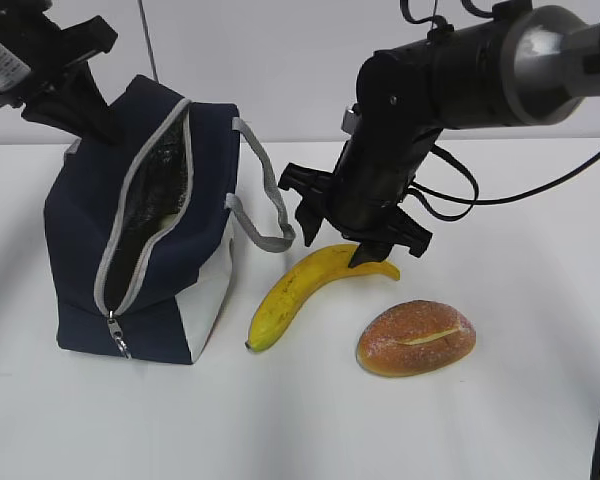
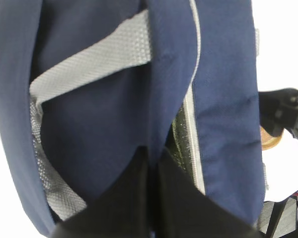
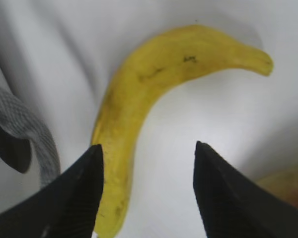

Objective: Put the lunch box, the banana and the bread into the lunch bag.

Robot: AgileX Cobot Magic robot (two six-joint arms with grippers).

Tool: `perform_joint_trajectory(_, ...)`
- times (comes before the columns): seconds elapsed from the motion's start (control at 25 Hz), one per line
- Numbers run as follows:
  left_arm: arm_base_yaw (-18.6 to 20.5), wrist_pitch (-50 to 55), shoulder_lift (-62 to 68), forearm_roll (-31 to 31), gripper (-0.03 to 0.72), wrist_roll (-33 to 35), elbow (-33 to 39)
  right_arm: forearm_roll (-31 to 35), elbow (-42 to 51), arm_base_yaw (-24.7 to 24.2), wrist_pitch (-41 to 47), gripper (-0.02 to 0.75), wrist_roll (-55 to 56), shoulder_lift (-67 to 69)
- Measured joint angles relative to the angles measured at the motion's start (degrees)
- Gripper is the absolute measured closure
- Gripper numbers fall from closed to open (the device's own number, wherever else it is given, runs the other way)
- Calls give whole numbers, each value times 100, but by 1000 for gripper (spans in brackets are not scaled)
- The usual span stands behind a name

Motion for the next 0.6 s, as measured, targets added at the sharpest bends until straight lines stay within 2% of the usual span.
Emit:
perform_joint_trajectory(0.28,0,4,0,0,690,6,0,117,0,0,-747,288,729,238)
perform_joint_trajectory(0.6,0,4,0,0,690,6,0,455,0,0,-929,278,801,571)
